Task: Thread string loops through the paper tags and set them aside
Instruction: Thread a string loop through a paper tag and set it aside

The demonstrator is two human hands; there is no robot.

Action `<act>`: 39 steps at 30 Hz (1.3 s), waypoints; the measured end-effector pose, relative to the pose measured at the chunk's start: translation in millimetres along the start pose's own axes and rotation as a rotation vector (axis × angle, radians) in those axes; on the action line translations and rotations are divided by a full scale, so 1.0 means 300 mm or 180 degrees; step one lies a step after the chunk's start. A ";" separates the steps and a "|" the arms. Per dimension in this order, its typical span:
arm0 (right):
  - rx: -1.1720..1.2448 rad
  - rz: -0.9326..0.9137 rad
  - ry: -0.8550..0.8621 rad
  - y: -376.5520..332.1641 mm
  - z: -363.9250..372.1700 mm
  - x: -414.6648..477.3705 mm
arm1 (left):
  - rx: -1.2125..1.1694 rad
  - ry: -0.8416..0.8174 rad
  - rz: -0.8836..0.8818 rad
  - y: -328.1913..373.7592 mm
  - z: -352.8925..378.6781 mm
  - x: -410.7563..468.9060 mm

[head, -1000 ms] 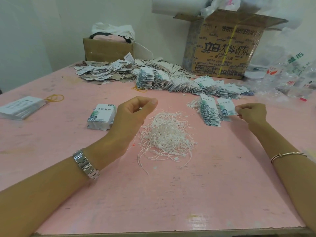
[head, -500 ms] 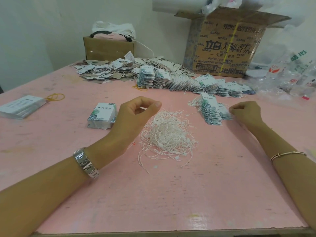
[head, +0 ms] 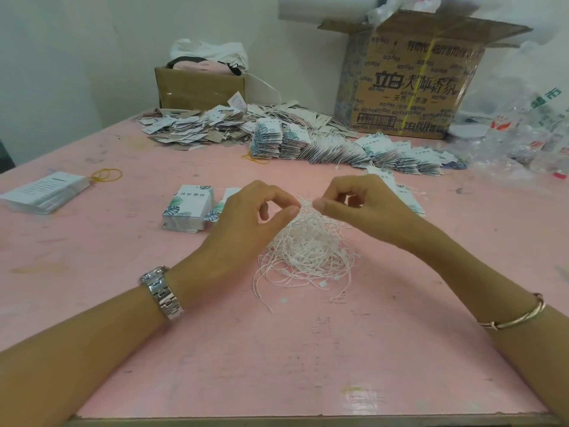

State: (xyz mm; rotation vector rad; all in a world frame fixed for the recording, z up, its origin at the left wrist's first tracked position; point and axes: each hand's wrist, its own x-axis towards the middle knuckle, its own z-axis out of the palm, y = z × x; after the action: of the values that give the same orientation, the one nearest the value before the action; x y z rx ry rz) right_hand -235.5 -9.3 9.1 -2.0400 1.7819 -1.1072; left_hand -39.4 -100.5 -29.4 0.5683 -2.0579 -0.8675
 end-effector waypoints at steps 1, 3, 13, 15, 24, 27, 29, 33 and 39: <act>0.0019 -0.0083 -0.0123 -0.010 0.004 -0.005 | 0.0011 -0.0030 0.0051 0.006 0.000 -0.002; -0.0119 -0.0199 -0.0365 -0.018 0.005 -0.010 | 0.0062 -0.0135 0.0133 0.016 0.001 -0.007; 0.0337 -0.0225 -0.0576 -0.003 -0.014 -0.005 | 0.0400 -0.0484 0.0272 0.034 0.015 -0.011; 0.0635 -0.0210 -0.0542 -0.006 -0.021 -0.004 | 0.0306 -0.0408 0.0227 0.036 0.017 -0.014; 0.1797 0.0121 0.0105 -0.007 -0.043 0.016 | -0.0301 0.0295 0.0167 0.069 -0.011 0.006; 0.2132 0.0192 0.0525 -0.009 -0.062 0.020 | -0.0431 0.0315 0.0052 0.067 -0.015 0.008; 0.2335 0.0251 0.0763 -0.006 -0.069 0.024 | -0.0425 0.0286 0.0046 0.065 -0.014 0.007; 0.3048 0.0615 0.1332 -0.013 -0.095 0.034 | -0.0193 0.0046 0.0125 0.059 -0.008 0.003; 0.3816 0.0558 0.1269 -0.031 -0.097 0.035 | 0.0129 -0.0349 0.0291 0.042 -0.001 0.003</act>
State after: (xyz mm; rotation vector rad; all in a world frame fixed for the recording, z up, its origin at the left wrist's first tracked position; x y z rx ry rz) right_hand -247.7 -7.9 38.9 -0.9576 0.8953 -1.9327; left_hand -40.9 -92.8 -19.5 0.4535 -2.1873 -0.8209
